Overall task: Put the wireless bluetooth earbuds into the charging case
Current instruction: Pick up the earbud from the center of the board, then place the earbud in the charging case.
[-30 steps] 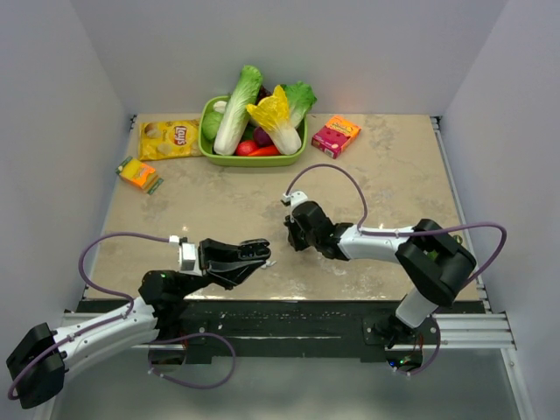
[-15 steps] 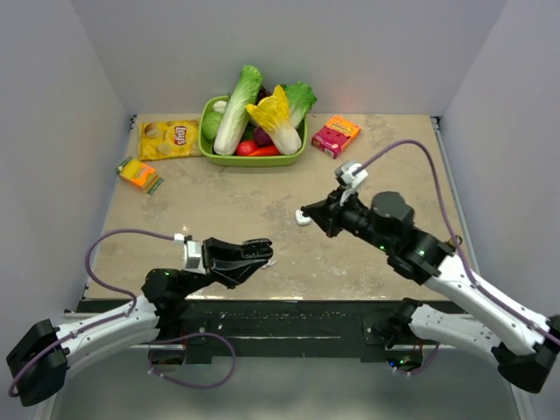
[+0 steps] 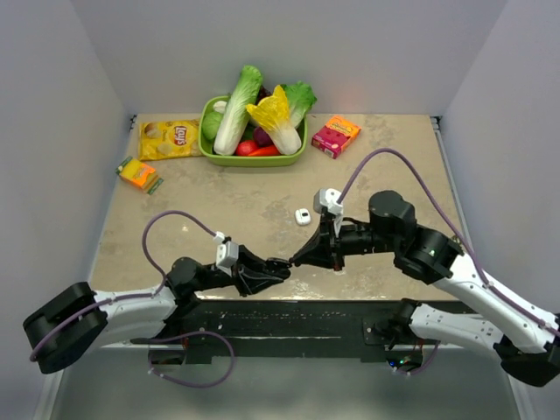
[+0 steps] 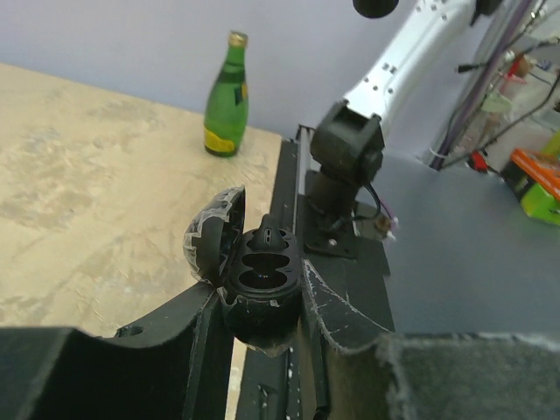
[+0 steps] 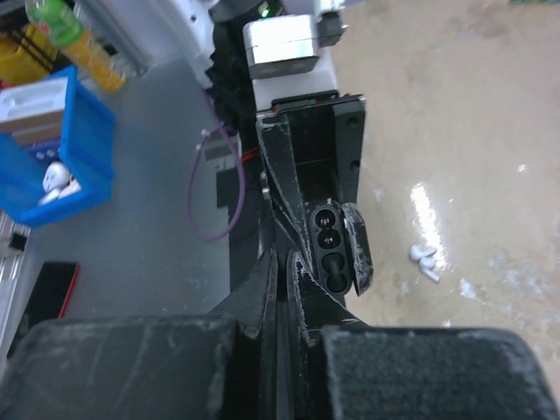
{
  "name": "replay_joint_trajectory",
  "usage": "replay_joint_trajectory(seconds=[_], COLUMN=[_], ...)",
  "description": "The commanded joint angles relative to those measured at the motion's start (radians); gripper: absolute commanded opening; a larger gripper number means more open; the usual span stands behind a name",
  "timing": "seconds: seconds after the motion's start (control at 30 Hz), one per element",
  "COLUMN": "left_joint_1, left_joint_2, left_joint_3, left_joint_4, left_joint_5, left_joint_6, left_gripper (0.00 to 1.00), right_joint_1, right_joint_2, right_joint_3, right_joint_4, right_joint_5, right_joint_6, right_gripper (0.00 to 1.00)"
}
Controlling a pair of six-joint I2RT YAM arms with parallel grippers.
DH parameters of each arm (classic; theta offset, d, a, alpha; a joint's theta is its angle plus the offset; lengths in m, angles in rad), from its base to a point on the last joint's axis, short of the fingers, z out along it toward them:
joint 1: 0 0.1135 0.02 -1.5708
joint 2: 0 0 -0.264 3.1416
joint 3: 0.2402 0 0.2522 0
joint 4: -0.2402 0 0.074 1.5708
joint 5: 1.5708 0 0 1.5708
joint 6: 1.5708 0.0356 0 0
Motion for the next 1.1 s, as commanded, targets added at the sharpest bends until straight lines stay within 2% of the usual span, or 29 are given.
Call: replay_joint_trajectory(seconds=[0.0, 0.2, 1.07], left_joint_1=[-0.007, -0.036, -0.064], left_joint_2=[0.079, 0.142, 0.102], left_joint_3=[0.057, 0.112, 0.103], left_joint_4=[0.148, 0.176, 0.159], left_joint_5=[0.143, 0.196, 0.164], left_joint_6=[-0.012, -0.011, 0.012], left_gripper=[0.0, 0.0, 0.0], right_joint_1=[0.053, 0.101, 0.162], right_joint_2=[0.029, 0.079, 0.172], right_joint_3=[0.03, 0.003, -0.04], right_joint_4=[-0.048, -0.022, 0.028], right_joint_5=[-0.049, 0.016, 0.106], right_joint_6=[-0.053, -0.04, 0.001], right_gripper=[0.0, 0.0, 0.0])
